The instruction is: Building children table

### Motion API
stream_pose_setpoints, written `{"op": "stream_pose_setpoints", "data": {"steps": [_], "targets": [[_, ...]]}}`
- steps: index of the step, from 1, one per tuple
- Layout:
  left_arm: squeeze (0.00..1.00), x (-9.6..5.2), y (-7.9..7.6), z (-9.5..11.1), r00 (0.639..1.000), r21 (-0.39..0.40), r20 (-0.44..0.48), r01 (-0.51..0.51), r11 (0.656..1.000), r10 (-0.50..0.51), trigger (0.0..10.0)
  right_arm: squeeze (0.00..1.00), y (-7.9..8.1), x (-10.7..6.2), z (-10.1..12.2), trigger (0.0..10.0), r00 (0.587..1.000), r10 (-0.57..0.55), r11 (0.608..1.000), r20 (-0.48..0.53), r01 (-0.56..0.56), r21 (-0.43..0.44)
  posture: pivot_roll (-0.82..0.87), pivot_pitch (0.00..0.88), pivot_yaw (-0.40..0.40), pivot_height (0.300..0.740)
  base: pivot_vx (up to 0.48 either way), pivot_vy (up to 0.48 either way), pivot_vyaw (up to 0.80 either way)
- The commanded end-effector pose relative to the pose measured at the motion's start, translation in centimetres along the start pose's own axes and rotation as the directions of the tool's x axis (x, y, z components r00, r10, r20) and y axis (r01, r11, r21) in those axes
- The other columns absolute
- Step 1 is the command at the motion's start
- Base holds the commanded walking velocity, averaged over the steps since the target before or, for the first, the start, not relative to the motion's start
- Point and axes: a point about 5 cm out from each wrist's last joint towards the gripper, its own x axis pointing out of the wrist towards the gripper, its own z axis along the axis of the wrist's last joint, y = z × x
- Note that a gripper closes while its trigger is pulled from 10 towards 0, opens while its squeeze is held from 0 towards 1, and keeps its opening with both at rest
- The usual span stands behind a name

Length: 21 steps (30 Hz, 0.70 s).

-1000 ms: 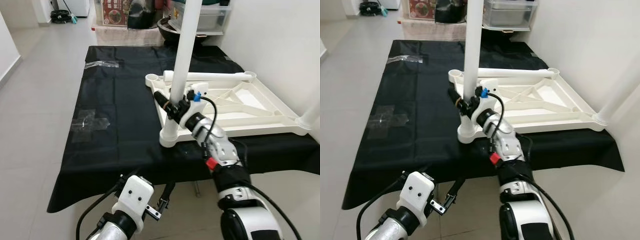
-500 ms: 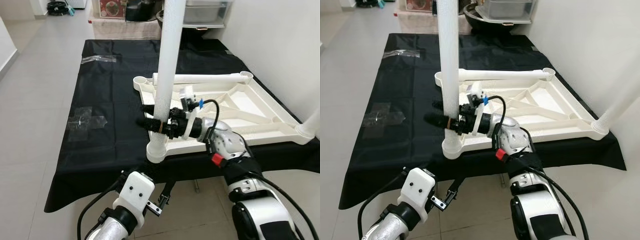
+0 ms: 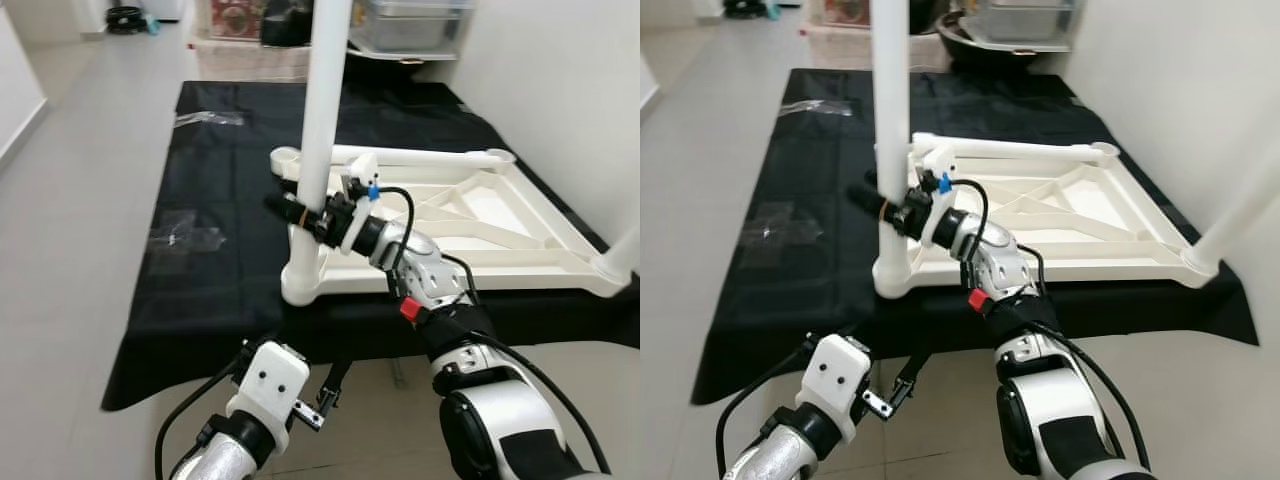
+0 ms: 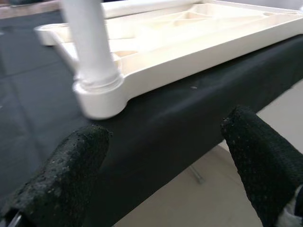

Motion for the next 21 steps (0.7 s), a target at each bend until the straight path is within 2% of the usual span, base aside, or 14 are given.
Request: {"op": "stream_pose_setpoints", "data": {"steps": [1, 2, 3, 4, 6, 8, 11, 12, 13, 14, 15, 16, 18, 21], "targets": [[0.0, 0.0, -0.2, -0.2, 1.0, -0.008, -0.016, 0.001, 1.0, -0.001, 10.0, 0.0, -2.4, -1.2, 0.1, 0.0, 0.976, -0.217, 0.976, 0.028, 0.216, 0.022, 0.14, 0.096, -0.104, 0.74, 0.0, 0.0, 0.0], [0.0, 0.0, -0.2, -0.2, 1.0, -0.008, -0.016, 0.001, 1.0, -0.001, 10.0, 0.0, -3.2, -1.6, -0.3, 0.0, 0.928, -0.372, 0.928, 0.01, 0.372, 0.0, 0.14, 0.097, -0.104, 0.74, 0.0, 0.0, 0.0], [0.0, -0.1, -0.2, -0.2, 1.0, -0.008, -0.017, 0.003, 1.0, -0.003, 10.0, 0.0, -4.0, -2.5, -0.8, 0.0, 0.843, -0.538, 0.842, -0.018, 0.537, -0.049, 0.14, 0.097, -0.104, 0.74, 0.0, 0.0, 0.0], [0.0, -0.1, -0.2, -0.2, 1.0, -0.008, -0.017, 0.003, 1.0, -0.003, 10.0, 0.0, -4.0, -2.5, -0.8, 0.0, 0.843, -0.538, 0.842, -0.018, 0.537, -0.049, 0.14, 0.097, -0.104, 0.74, 0.0, 0.0, 0.0], [0.0, -0.1, -0.2, -0.2, 1.0, -0.007, -0.018, 0.006, 1.0, -0.006, 10.0, 0.0, -4.8, -4.4, -1.6, 0.0, 0.669, -0.742, 0.67, -0.053, 0.738, -0.079, 0.14, 0.096, -0.103, 0.74, 0.0, 0.0, 0.0], [0.0, -0.1, -0.2, -0.3, 1.0, -0.008, -0.019, 0.006, 1.0, -0.006, 10.0, 0.0, -4.4, -5.0, -1.9, 0.0, 0.596, -0.8, 0.6, -0.07, 0.797, -0.068, 0.14, 0.091, -0.103, 0.74, 0.0, 0.0, 0.0], [0.0, 0.0, -0.3, -0.3, 1.0, -0.008, -0.019, 0.007, 1.0, -0.008, 10.0, 0.0, -3.0, -4.6, -2.1, 0.0, 0.591, -0.803, 0.594, -0.075, 0.803, -0.036, 0.15, 0.087, -0.104, 0.74, 0.0, 0.0, 0.0], [0.0, -0.1, -0.3, -0.3, 1.0, -0.008, -0.019, 0.008, 1.0, -0.008, 10.0, 0.0, -2.3, -4.0, -1.9, 0.0, 0.626, -0.778, 0.627, -0.052, 0.779, 0.003, 0.14, 0.084, -0.101, 0.74, 0.0, 0.0, 0.0], [0.0, -0.1, -0.3, -0.3, 1.0, -0.008, -0.019, 0.008, 1.0, -0.008, 10.0, 0.0, -2.3, -4.0, -1.9, 0.0, 0.626, -0.778, 0.627, -0.052, 0.779, 0.003, 0.14, 0.084, -0.101, 0.74, 0.0, 0.0, 0.0], [0.0, -0.1, -0.3, -0.3, 1.0, -0.008, -0.019, 0.008, 1.0, -0.008, 10.0, 0.0, -1.1, -2.8, -1.2, 10.0, 0.704, -0.71, 0.704, 0.011, 0.709, 0.051, 0.14, 0.081, -0.104, 0.74, 0.0, 0.0, 0.0], [0.0, -0.1, -0.3, -0.3, 1.0, -0.008, -0.019, 0.008, 1.0, -0.008, 10.0, 0.0, -0.3, -2.1, -0.7, 10.0, 0.751, -0.657, 0.754, 0.06, 0.653, 0.076, 0.14, 0.081, -0.104, 0.74, 0.0, 0.0, 0.0], [0.0, -0.1, -0.3, -0.3, 1.0, -0.009, -0.019, 0.008, 1.0, -0.009, 10.0, 1.0, 0.4, -1.6, -0.2, 10.0, 0.798, -0.595, 0.804, 0.103, 0.589, 0.082, 0.14, 0.082, -0.105, 0.74, 0.0, 0.0, 0.0], [0.0, -0.1, -0.3, -0.3, 1.0, -0.009, -0.018, 0.008, 1.0, -0.009, 10.0, 1.0, 1.0, -1.2, 0.4, 10.0, 0.842, -0.516, 0.856, 0.157, 0.516, 0.042, 0.14, 0.078, -0.102, 0.74, 0.0, 0.0, 0.0], [0.0, -0.1, -0.4, -0.4, 1.0, -0.009, -0.019, 0.01, 1.0, -0.01, 10.0, 1.0, 0.5, -1.2, 0.4, 10.0, 0.857, -0.491, 0.87, 0.156, 0.49, 0.043, 0.14, 0.073, -0.103, 0.74, 0.0, 0.0, 0.0]]}}
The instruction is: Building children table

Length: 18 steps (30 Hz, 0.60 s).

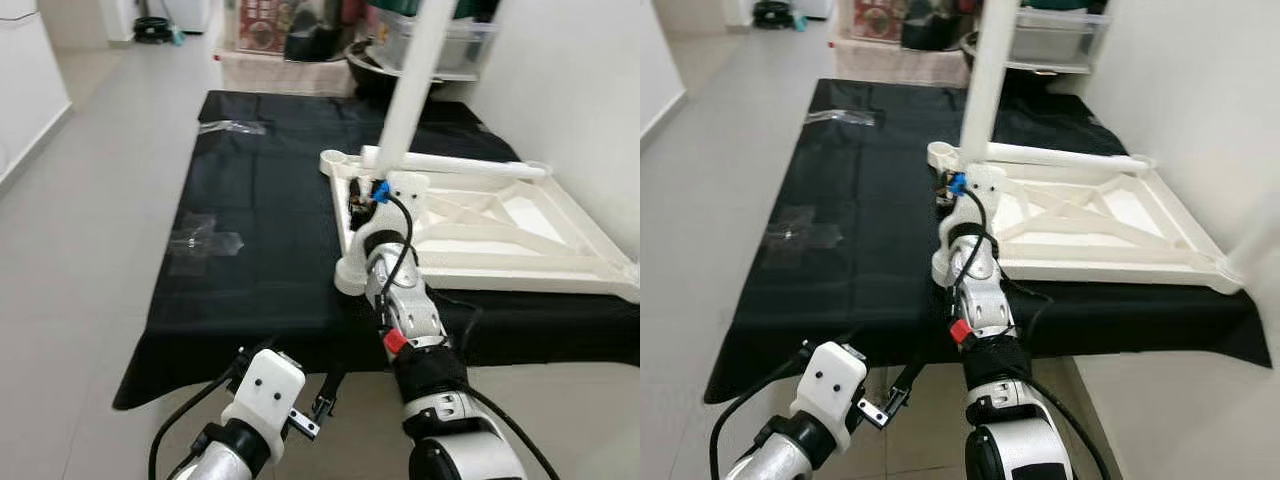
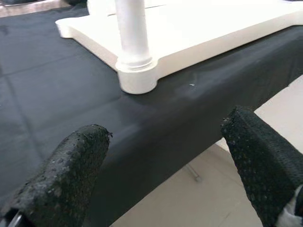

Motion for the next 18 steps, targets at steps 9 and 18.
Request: {"op": "stream_pose_setpoints", "data": {"steps": [9, 18], "targets": [[0.0, 0.0, -0.4, -0.3, 1.0, -0.009, -0.012, 0.009, 1.0, -0.009, 10.0, 0.0, -1.1, -0.1, -0.8, 10.0, 0.826, 0.56, 0.824, -0.068, -0.547, 0.148, 0.14, 0.066, -0.103, 0.74, 0.0, 0.0, 0.0], [0.0, 0.0, -0.3, -0.2, 1.0, -0.008, -0.013, 0.009, 1.0, -0.009, 10.0, 0.0, 0.2, -2.9, -1.0, 10.0, 0.278, 0.949, 0.306, -0.151, -0.924, 0.228, 0.14, 0.073, -0.103, 0.74, 0.0, 0.0, 0.0]]}}
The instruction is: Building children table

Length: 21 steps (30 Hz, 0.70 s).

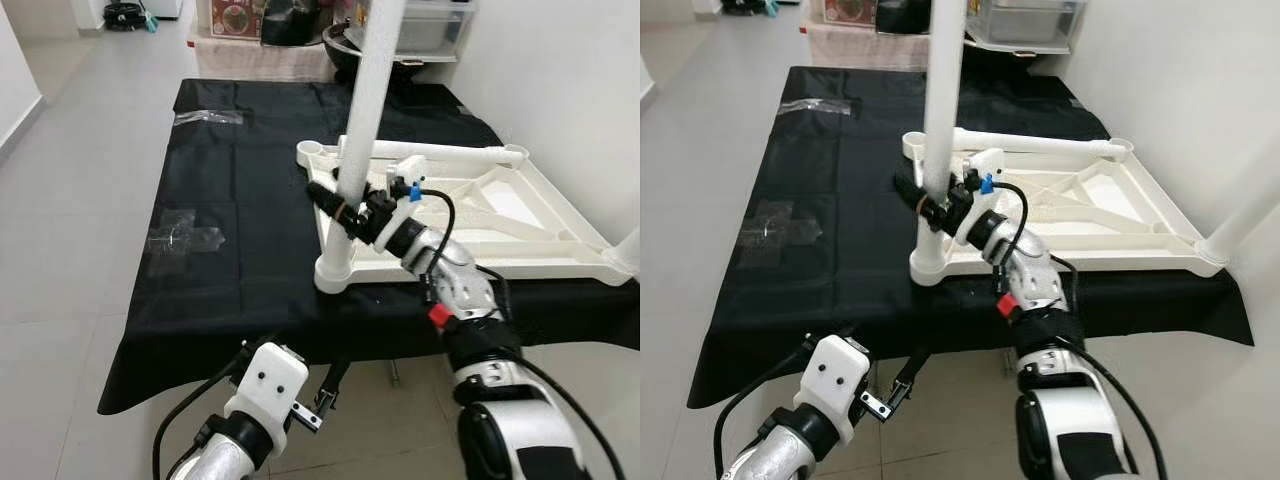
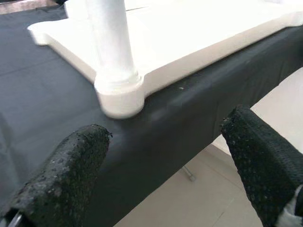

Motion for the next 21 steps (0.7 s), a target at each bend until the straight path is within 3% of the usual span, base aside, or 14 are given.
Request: {"op": "stream_pose_setpoints", "data": {"steps": [1, 4, 8, 9, 16, 19, 20, 21], "targets": [[0.0, 0.0, -0.3, -0.1, 1.0, -0.006, -0.009, 0.006, 1.0, -0.006, 10.0, 0.0, 2.2, 1.0, -1.5, 10.0, 0.957, 0.267, 0.964, -0.108, -0.265, 0.032, 0.14, 0.074, -0.104, 0.74, 0.0, 0.0, 0.0], [0.0, 0.0, -0.2, -0.1, 1.0, -0.004, -0.009, 0.005, 1.0, -0.005, 10.0, 0.0, 2.4, 1.3, -1.6, 10.0, 0.939, 0.314, 0.949, -0.14, -0.313, 0.032, 0.15, 0.079, -0.107, 0.74, 0.0, 0.0, 0.0], [0.0, 0.0, -0.2, -0.1, 1.0, -0.004, -0.01, 0.004, 1.0, -0.004, 10.0, 0.0, 2.3, 1.7, -1.6, 10.0, 0.943, 0.3, 0.953, -0.141, -0.301, 0.016, 0.15, 0.081, -0.104, 0.74, 0.0, 0.0, 0.0], [0.0, 0.0, -0.1, -0.1, 1.0, -0.003, -0.01, 0.004, 1.0, -0.004, 10.0, 0.0, 1.9, 2.3, -1.4, 0.0, 0.964, 0.234, 0.972, -0.127, -0.237, -0.006, 0.15, 0.083, -0.104, 0.74, 0.0, 0.0, 0.0], [0.0, 0.0, -0.2, -0.1, 1.0, -0.004, -0.009, 0.004, 1.0, -0.004, 10.0, 0.0, 0.7, 2.8, -0.1, 0.0, 0.995, 0.097, 0.995, -0.026, -0.098, -0.027, 0.14, 0.085, -0.103, 0.74, 0.0, 0.0, 0.0], [0.0, 0.1, -0.2, -0.1, 1.0, -0.004, -0.009, 0.005, 1.0, -0.005, 10.0, 0.0, 0.3, 2.7, 0.1, 0.0, 1.0, 0.004, 1.0, -0.011, -0.005, -0.02, 0.14, 0.089, -0.103, 0.74, 0.0, 0.0, 0.0], [0.0, 0.1, -0.2, -0.1, 1.0, -0.004, -0.009, 0.006, 1.0, -0.006, 10.0, 0.0, -0.2, 2.8, 0.2, 0.0, 0.996, -0.087, 0.996, -0.001, 0.087, -0.017, 0.14, 0.09, -0.102, 0.74, 0.0, 0.0, 0.0], [0.0, 0.1, -0.2, -0.1, 1.0, -0.004, -0.009, 0.006, 1.0, -0.006, 10.0, 0.0, -0.2, 2.8, 0.2, 0.0, 0.996, -0.087, 0.996, -0.001, 0.087, -0.017, 0.14, 0.09, -0.102, 0.74, 0.0, 0.0, 0.0]]}}
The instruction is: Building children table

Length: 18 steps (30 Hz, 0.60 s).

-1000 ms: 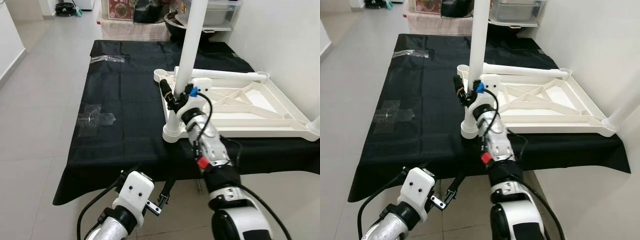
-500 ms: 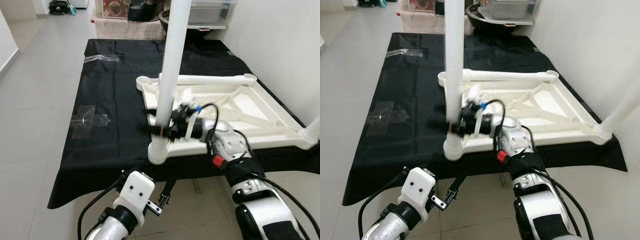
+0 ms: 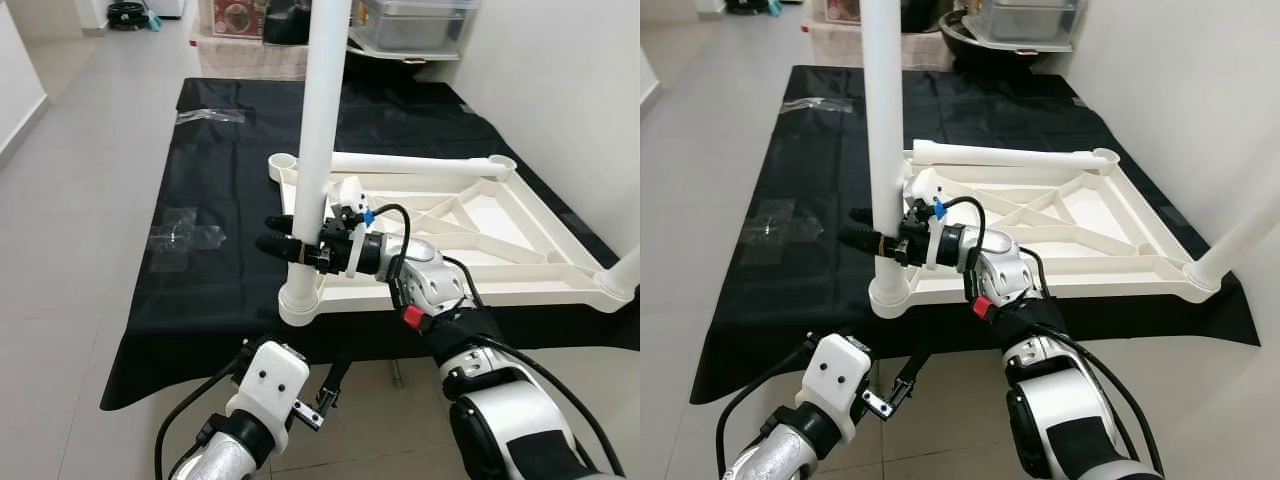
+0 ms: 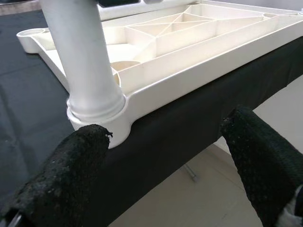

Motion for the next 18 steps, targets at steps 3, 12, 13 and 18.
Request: {"op": "stream_pose_setpoints", "data": {"steps": [3, 12, 13, 18], "targets": [[0.0, 0.0, -0.1, -0.1, 1.0, -0.005, -0.009, 0.005, 1.0, -0.005, 10.0, 0.0, -3.8, -1.1, 0.7, 0.0, 0.745, -0.666, 0.745, 0.031, 0.667, -0.014, 0.14, 0.092, -0.099, 0.74, 0.0, 0.0, 0.0], [0.0, 0.0, -0.1, -0.1, 1.0, -0.003, -0.009, 0.007, 1.0, -0.007, 10.0, 0.0, -3.5, -3.8, -1.4, 0.0, 0.251, -0.966, 0.248, -0.067, 0.968, 0.049, 0.14, 0.095, -0.099, 0.74, 0.0, 0.0, 0.0], [0.0, 0.0, -0.1, -0.1, 1.0, -0.003, -0.009, 0.007, 1.0, -0.007, 10.0, 0.0, -3.5, -3.8, -1.4, 0.0, 0.251, -0.966, 0.248, -0.067, 0.968, 0.049, 0.14, 0.095, -0.099, 0.74, 0.0, 0.0, 0.0], [0.0, 0.1, -0.1, -0.1, 1.0, -0.002, -0.01, 0.006, 1.0, -0.006, 10.0, 0.0, -2.2, -2.1, -1.0, 7.7, 0.261, -0.964, 0.255, -0.052, 0.961, 0.106, 0.14, 0.096, -0.1, 0.74, 0.0, 0.0, 0.0]]}}
